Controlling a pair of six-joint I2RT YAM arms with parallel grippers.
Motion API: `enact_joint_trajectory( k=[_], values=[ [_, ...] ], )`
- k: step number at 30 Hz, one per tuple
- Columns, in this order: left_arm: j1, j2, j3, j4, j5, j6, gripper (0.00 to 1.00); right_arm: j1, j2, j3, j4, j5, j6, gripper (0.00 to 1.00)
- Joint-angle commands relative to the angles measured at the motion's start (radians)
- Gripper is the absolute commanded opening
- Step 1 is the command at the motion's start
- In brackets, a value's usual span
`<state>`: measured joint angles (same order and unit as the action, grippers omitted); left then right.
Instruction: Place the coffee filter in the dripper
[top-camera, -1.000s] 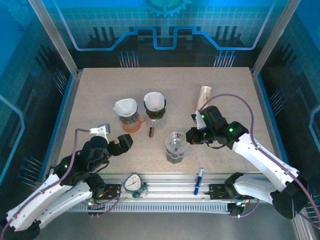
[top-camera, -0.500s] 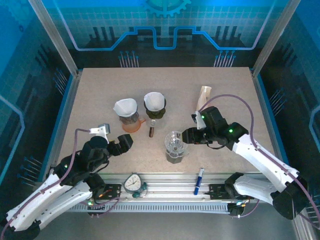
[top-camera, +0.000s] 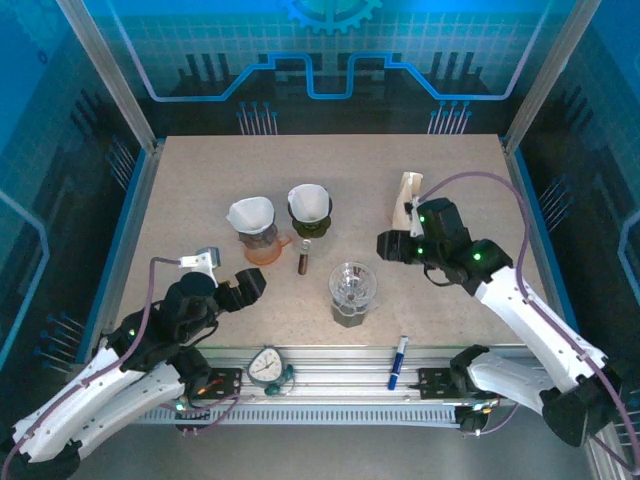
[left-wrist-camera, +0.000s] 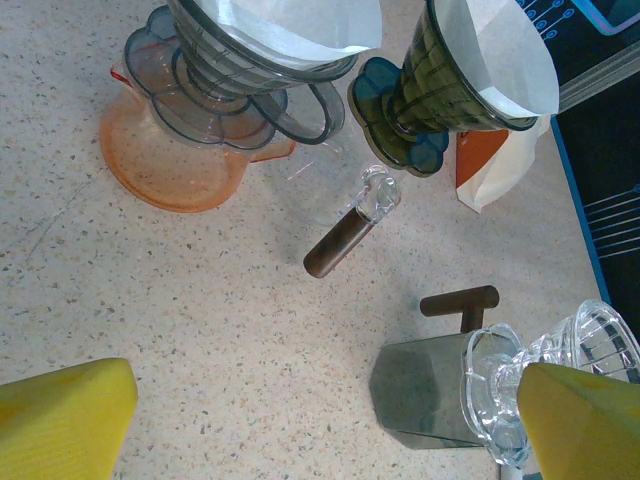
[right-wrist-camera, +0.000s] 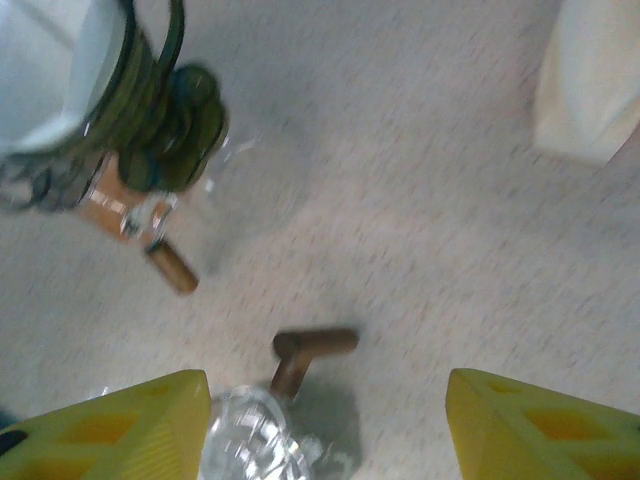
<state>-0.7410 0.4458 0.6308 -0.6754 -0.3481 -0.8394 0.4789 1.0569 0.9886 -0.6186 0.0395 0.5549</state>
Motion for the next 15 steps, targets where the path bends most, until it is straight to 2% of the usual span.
enact_joint_trajectory(
  k=[1, 5, 15],
  values=[
    [0.009, 0.004, -0.011, 0.007, -0.019, -0.005, 0.99, -0.061, 0.102, 0.070, 0.094, 0.112, -0.056, 0.63],
    [0.008, 0.004, -0.013, 0.005, -0.016, -0.011, 0.99, -0.109, 0.246, 0.147, 0.131, 0.223, -0.114, 0.57],
    [0.009, 0.004, -0.010, -0.002, -0.026, -0.004, 0.99, -0.192, 0.577, 0.374, 0.091, 0.323, -0.221, 0.41]
  ],
)
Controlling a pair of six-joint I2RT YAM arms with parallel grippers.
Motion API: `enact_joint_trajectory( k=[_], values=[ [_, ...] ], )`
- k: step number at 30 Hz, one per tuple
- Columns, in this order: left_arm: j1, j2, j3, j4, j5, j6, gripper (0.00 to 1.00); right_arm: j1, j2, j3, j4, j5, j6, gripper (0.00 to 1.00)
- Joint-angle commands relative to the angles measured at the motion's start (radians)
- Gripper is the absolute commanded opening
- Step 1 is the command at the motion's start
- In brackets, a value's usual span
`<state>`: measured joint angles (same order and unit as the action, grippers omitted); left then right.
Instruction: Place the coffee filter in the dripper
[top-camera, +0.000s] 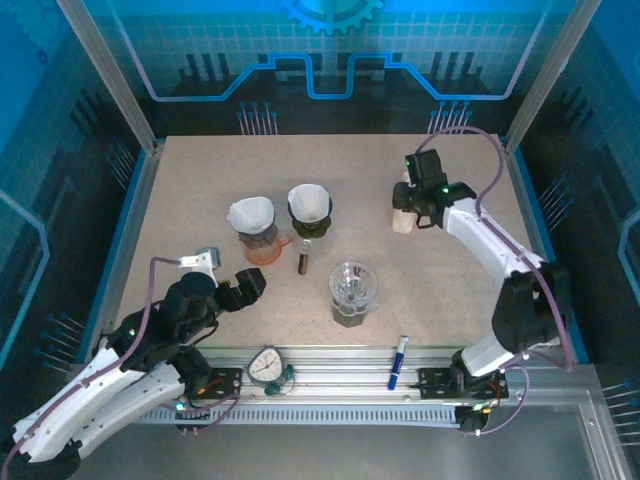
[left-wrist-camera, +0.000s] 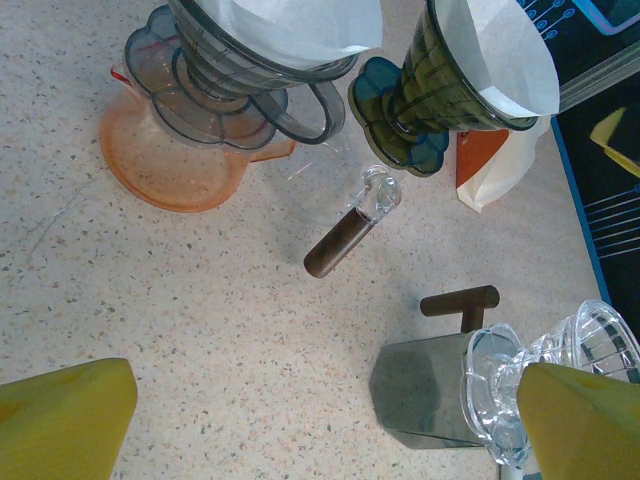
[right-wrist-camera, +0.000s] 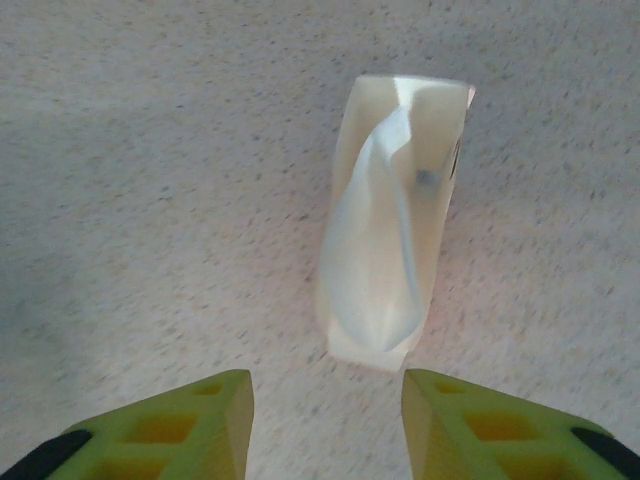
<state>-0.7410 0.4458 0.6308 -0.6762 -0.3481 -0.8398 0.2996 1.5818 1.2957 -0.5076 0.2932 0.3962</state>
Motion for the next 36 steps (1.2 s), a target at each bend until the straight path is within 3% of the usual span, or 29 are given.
enact_joint_trajectory(
  k=[1, 9, 27, 36],
  values=[
    [0.009, 0.004, -0.009, -0.002, -0.028, -0.003, 0.99, -0.013, 0.081, 0.086, -0.030, 0.083, -0.079, 0.40],
    [0.010, 0.004, -0.005, -0.006, -0.040, 0.005, 0.99, -0.019, 0.253, 0.202, -0.090, 0.155, -0.141, 0.32],
    [0.010, 0.004, -0.003, -0.011, -0.053, 0.006, 0.99, -0.025, 0.394, 0.270, -0.092, 0.226, -0.186, 0.26],
    [0.010, 0.004, -0.008, -0.009, -0.052, 0.005, 0.99, -0.025, 0.372, 0.250, -0.077, 0.224, -0.188, 0.00]
  ],
)
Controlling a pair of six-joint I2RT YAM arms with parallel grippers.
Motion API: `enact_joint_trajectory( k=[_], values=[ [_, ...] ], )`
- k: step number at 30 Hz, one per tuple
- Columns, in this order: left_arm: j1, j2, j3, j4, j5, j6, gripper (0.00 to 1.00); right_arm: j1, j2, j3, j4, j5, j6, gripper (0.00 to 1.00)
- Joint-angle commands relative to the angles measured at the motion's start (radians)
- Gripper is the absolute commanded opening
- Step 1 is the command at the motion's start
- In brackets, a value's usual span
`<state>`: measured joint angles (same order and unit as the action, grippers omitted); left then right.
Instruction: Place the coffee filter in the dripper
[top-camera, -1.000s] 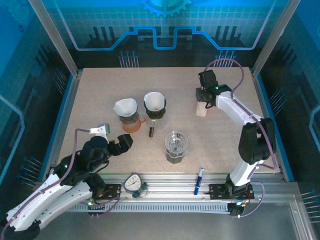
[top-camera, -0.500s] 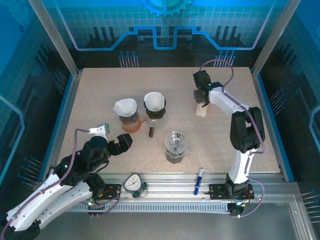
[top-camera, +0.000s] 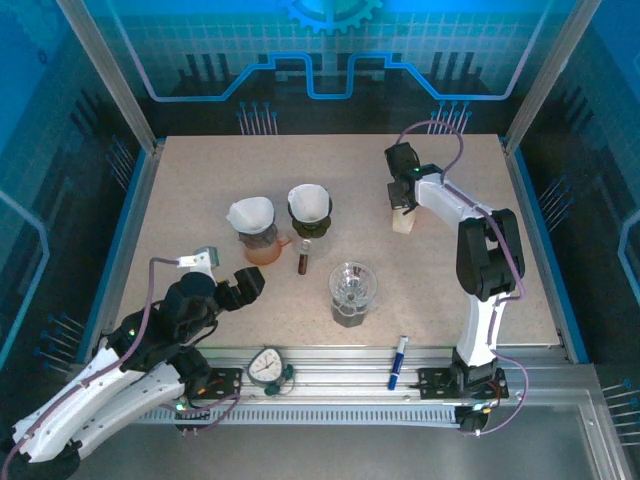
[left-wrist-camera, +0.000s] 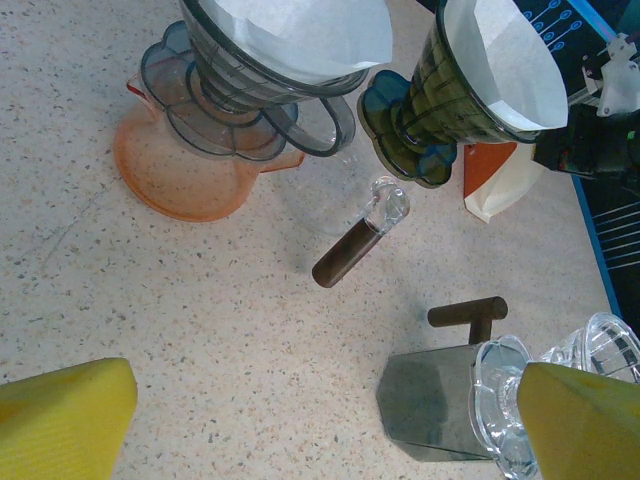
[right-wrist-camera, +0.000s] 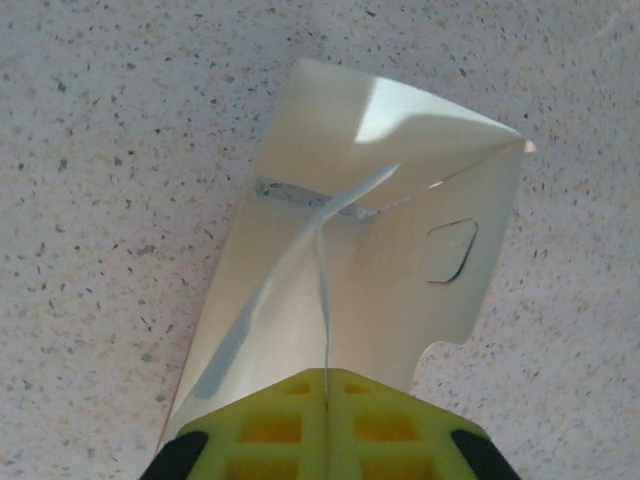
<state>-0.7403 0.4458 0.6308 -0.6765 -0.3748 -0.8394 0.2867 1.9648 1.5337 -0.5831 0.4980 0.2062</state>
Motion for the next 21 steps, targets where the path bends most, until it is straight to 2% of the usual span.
enact_joint_trajectory(
  k=[1, 12, 18, 21],
  values=[
    [0.009, 0.005, -0.008, -0.009, -0.023, 0.004, 0.99, -0.013, -0.020, 0.006, 0.000, 0.016, 0.006, 0.00],
    [0.010, 0.004, -0.003, -0.004, -0.013, 0.007, 0.99, 0.008, -0.291, -0.175, 0.016, -0.035, 0.081, 0.00],
    [0.009, 0.002, -0.003, -0.002, -0.008, 0.003, 0.99, 0.029, -0.555, -0.329, 0.010, -0.105, 0.138, 0.00],
    [0.010, 0.001, -0.002, 0.001, -0.005, 0.004, 0.99, 0.048, -0.694, -0.379, -0.022, -0.190, 0.163, 0.00]
  ],
)
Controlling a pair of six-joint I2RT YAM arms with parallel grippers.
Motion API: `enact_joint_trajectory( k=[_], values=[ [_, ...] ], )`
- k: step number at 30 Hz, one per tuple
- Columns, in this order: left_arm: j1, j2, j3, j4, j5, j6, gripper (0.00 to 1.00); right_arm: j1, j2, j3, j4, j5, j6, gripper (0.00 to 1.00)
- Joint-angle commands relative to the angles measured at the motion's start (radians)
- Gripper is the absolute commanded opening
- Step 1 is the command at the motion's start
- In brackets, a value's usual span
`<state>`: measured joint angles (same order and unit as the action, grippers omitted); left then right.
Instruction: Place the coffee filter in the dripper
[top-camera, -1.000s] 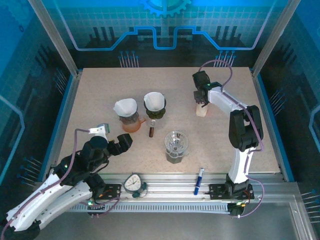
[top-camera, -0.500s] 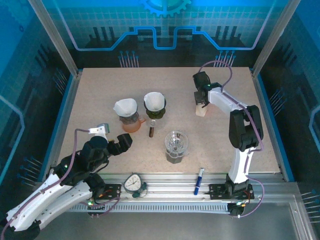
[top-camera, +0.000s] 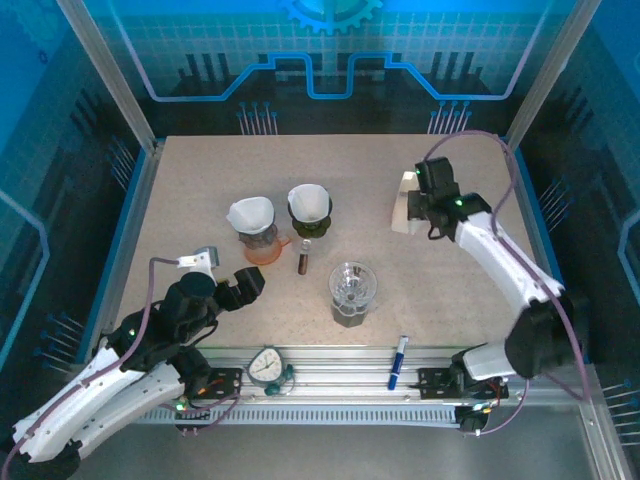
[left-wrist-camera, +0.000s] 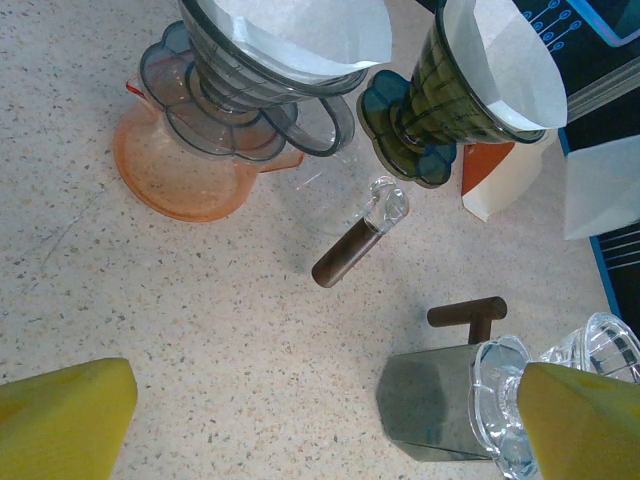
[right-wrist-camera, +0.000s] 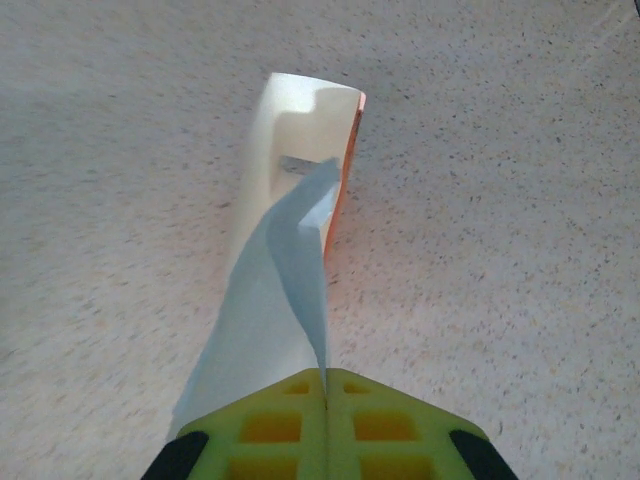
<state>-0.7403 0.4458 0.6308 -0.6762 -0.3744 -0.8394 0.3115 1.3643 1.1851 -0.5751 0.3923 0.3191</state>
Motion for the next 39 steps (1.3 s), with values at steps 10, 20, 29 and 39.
enact_joint_trajectory(
  k=[10, 20, 29, 39],
  values=[
    [0.010, -0.004, -0.008, 0.014, -0.003, 0.002, 0.99, 0.175, -0.316, 0.050, -0.344, -0.340, 0.067, 0.00],
    [0.009, -0.009, -0.021, 0.029, 0.004, 0.003, 0.99, 0.313, -0.313, 0.205, -0.636, -0.472, 0.106, 0.00],
    [0.009, -0.022, -0.026, 0.044, 0.028, 0.002, 0.99, 0.375, -0.216, 0.321, -0.806, -0.505, 0.127, 0.00],
    [0.010, -0.027, -0.028, 0.072, 0.073, 0.001, 0.99, 0.383, -0.038, 0.478, -0.880, -0.483, 0.129, 0.00]
  ],
)
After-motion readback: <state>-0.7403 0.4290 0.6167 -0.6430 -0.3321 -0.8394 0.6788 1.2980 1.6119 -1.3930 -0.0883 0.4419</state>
